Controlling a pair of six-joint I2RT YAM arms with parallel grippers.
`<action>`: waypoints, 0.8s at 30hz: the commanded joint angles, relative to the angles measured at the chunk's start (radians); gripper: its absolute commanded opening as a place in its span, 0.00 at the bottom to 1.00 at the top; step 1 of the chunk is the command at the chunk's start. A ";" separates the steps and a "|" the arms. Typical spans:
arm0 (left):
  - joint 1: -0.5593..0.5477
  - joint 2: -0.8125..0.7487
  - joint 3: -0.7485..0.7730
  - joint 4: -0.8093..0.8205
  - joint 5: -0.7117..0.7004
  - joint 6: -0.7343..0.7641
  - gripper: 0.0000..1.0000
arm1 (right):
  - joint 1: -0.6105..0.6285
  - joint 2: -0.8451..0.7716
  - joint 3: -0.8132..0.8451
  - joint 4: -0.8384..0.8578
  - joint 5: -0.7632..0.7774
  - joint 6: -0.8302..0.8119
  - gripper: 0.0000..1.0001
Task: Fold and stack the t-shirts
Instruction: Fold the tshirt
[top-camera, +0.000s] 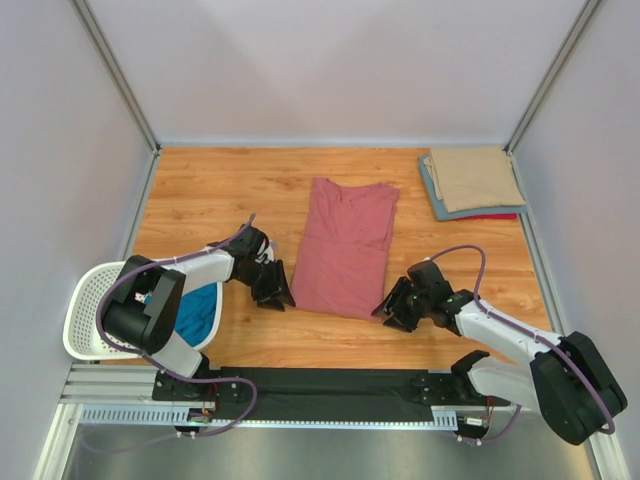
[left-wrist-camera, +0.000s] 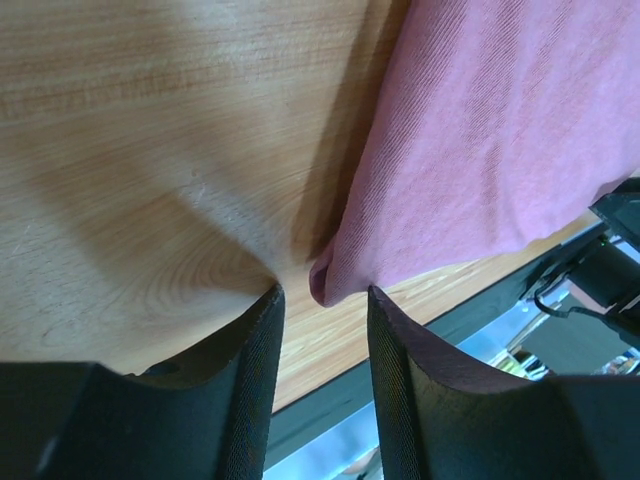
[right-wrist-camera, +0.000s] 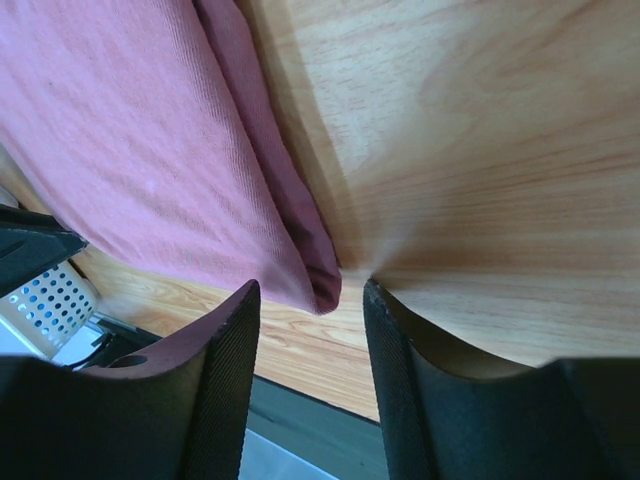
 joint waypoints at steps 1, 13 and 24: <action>-0.002 0.017 -0.019 0.038 -0.060 -0.010 0.46 | 0.013 0.017 -0.021 0.045 0.031 0.027 0.47; -0.007 0.011 -0.022 0.098 -0.013 -0.039 0.00 | 0.016 -0.011 -0.020 0.010 0.079 -0.017 0.00; -0.131 -0.194 -0.088 -0.034 -0.101 -0.138 0.00 | 0.019 -0.241 -0.018 -0.223 0.077 -0.104 0.00</action>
